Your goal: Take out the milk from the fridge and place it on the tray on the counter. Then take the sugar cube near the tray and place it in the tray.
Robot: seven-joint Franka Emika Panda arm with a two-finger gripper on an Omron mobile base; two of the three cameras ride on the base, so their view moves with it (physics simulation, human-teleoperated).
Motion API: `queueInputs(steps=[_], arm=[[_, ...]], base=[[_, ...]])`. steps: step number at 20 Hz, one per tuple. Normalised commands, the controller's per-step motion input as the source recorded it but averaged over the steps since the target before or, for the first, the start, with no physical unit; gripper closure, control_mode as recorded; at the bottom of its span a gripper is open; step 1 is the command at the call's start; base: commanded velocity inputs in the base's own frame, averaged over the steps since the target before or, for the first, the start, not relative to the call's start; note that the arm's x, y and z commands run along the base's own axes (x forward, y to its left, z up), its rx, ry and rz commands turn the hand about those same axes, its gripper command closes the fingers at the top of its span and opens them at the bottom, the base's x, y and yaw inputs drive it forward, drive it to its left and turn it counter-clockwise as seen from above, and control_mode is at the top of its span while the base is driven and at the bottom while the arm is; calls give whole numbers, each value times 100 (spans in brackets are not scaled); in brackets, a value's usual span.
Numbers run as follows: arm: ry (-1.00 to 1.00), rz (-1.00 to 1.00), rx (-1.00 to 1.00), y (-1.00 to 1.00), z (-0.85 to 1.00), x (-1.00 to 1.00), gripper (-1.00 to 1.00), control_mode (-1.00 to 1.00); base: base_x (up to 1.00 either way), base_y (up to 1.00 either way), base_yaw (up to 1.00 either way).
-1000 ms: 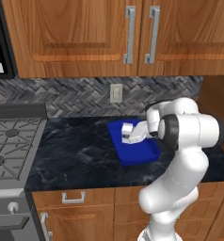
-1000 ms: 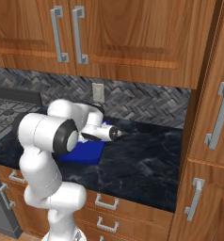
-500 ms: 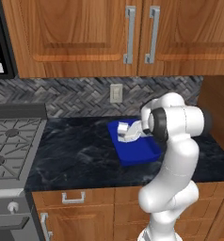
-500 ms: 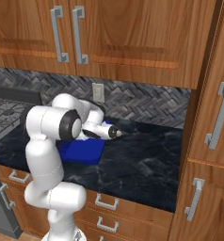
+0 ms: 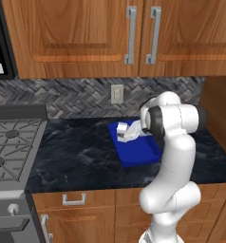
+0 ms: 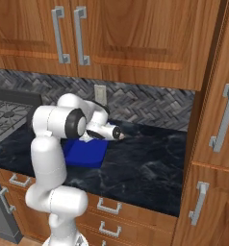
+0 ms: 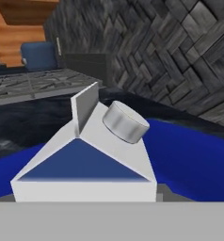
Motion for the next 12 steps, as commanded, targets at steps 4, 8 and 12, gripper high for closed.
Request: queueInputs(steps=[4, 8, 12], arm=[[0, 0, 0, 1, -36, 10, 100, -100], [0, 0, 0, 2, -22, 0, -100, -100], [-1, 0, 0, -5, -1, 0, -100, -100]], base=[[0, 0, 0], [0, 0, 0], [0, 0, 0]])
